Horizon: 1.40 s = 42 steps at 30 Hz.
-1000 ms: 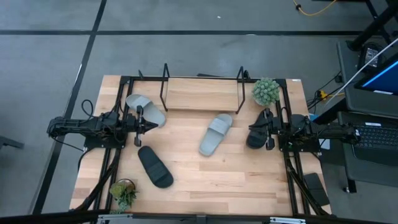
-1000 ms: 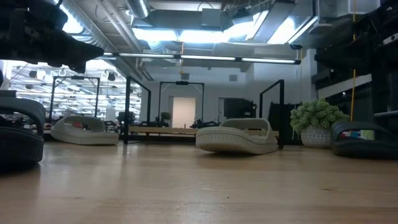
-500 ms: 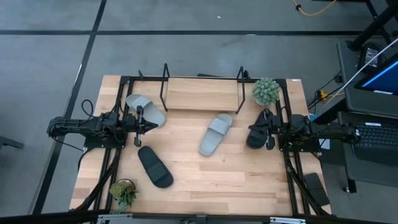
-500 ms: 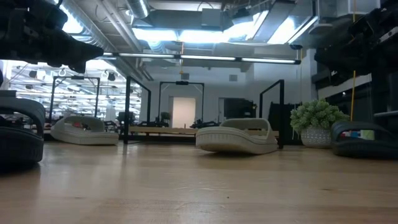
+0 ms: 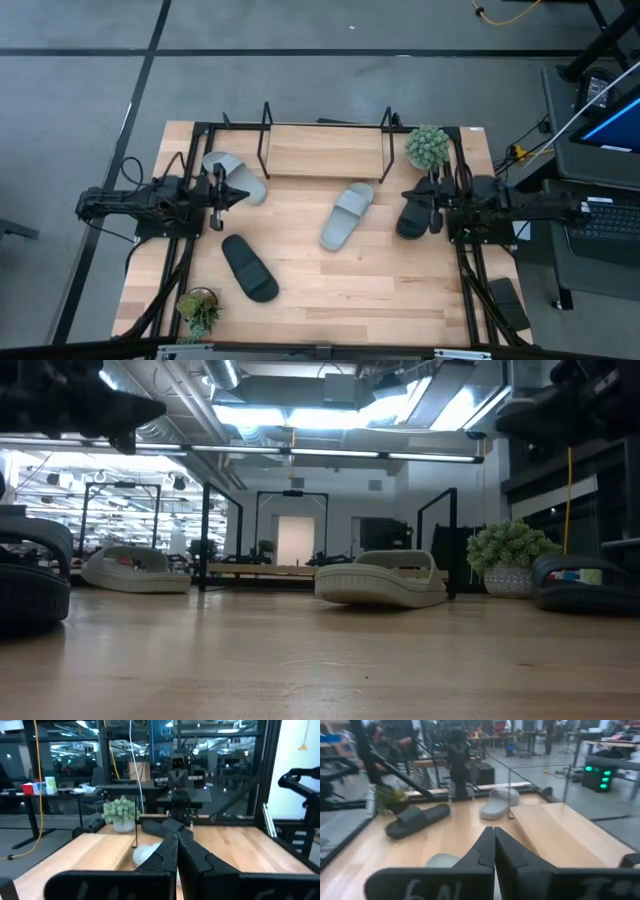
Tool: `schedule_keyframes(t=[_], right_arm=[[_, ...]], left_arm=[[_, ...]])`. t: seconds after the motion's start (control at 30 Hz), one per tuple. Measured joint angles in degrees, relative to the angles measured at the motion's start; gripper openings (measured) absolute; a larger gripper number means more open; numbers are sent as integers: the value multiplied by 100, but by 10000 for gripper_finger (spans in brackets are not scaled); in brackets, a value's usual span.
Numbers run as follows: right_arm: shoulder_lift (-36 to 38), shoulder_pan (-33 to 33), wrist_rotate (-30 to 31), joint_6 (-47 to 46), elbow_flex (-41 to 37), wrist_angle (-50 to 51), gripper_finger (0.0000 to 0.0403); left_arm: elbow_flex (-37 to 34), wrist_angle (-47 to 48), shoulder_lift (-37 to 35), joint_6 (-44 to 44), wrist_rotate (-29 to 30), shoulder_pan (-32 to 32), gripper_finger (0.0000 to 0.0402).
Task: Pick and place slides into the shelf
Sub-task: Put the right gray slide on the shelf
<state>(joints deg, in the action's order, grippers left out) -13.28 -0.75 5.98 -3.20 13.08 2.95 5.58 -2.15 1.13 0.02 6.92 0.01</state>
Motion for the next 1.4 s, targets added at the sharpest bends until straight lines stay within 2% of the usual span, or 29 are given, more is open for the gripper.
schedule_keyframes(t=[0.23,0.4,0.57,0.73,0.93,1.13,1.27,1.4], right_arm=[[-713,0,46,69,582,-2,2],[-1027,0,48,80,991,-5,5],[-1249,0,1,128,1253,139,3],[-1432,3,-6,343,1255,248,5],[-1857,41,-169,394,1255,214,6],[-2386,248,-132,410,1401,-140,4],[-2683,361,45,351,1750,207,4],[-3095,469,60,197,2182,682,3]], left_arm=[[565,122,187,-395,259,2,0],[991,646,572,-397,264,2,0],[1348,771,1053,-384,259,2,0],[1592,1551,1545,-69,189,2,0],[1620,1572,1876,-273,-351,-19,0],[1822,1429,2141,-507,-368,-110,0],[2213,1576,2362,-496,-366,-221,0],[2280,1643,2651,-399,-349,-353,0]])
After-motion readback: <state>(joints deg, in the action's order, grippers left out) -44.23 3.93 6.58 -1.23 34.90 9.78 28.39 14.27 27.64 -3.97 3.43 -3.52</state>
